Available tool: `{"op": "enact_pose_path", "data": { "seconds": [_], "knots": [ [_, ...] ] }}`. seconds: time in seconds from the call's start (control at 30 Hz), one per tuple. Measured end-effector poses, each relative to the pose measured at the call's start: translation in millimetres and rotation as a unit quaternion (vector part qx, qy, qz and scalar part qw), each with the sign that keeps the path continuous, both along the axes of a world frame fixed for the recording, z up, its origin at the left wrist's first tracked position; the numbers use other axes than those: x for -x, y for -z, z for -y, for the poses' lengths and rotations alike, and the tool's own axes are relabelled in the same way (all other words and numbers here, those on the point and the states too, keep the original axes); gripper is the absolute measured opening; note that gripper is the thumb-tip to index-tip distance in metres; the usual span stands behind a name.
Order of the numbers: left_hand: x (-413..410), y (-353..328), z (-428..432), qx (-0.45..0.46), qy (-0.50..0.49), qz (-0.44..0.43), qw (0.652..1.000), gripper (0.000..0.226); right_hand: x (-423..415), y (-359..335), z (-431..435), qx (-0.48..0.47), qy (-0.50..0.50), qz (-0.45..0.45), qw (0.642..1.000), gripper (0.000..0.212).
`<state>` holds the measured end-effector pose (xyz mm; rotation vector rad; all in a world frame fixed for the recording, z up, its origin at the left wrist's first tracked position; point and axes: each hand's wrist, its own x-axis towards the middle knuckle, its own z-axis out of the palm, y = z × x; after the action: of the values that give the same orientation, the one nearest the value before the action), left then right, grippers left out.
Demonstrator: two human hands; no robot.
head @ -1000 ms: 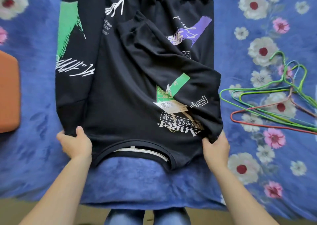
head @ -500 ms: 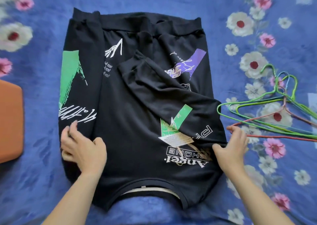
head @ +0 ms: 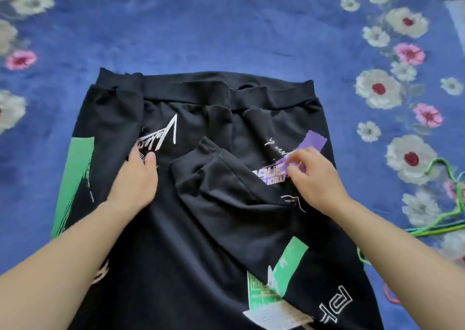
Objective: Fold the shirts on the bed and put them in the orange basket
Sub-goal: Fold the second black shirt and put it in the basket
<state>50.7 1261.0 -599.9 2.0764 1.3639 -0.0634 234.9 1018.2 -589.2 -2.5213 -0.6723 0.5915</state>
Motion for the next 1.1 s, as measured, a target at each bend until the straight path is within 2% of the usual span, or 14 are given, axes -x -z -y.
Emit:
{"op": "enact_pose_path", "data": {
  "seconds": [0.13, 0.27, 0.33, 0.43, 0.5, 0.6, 0.73, 0.83, 0.93, 1.0, 1.1],
  "knots": [
    [-46, 8, -53, -0.055, 0.016, 0.044, 0.997, 0.051, -58, 2, -55, -0.020, 0.051, 0.028, 0.998, 0.045],
    [-84, 15, -101, -0.078, 0.006, 0.064, 0.995, 0.053, -105, 13, -79, 0.033, 0.081, 0.053, 0.995, 0.056],
    [-89, 19, -119, -0.084, 0.009, 0.044, 0.995, 0.047, -115, 18, -83, 0.078, 0.083, 0.065, 0.991, 0.052],
    [-88, 21, -130, -0.142, 0.056, 0.022, 0.988, 0.020, -118, 25, -82, 0.153, 0.064, 0.123, 0.978, 0.034],
    [-87, 15, -132, -0.173, 0.043, 0.037, 0.983, 0.014, -118, 25, -80, 0.179, 0.051, 0.141, 0.972, 0.028],
    [-87, 5, -142, -0.236, -0.007, 0.073, 0.969, 0.019, -128, 15, -78, 0.195, 0.042, 0.163, 0.966, 0.024],
    [-93, 5, -164, -0.261, -0.069, 0.104, 0.957, 0.023, -159, 3, -81, 0.086, 0.199, 0.167, 0.962, 0.028],
    [-105, 20, -160, -0.197, -0.022, 0.027, 0.980, 0.037, -161, 19, -86, 0.081, 0.205, 0.122, 0.968, 0.032],
    [-109, 32, -147, -0.146, 0.036, -0.070, 0.986, 0.059, -150, 35, -89, 0.076, 0.184, 0.099, 0.975, 0.041],
    [-109, 33, -139, -0.141, 0.022, -0.076, 0.987, 0.062, -146, 37, -90, 0.083, 0.189, 0.088, 0.975, 0.053],
    [-107, 36, -110, -0.217, 0.051, -0.027, 0.974, 0.058, -125, 33, -97, 0.076, 0.195, 0.081, 0.974, 0.071]
  ]
}}
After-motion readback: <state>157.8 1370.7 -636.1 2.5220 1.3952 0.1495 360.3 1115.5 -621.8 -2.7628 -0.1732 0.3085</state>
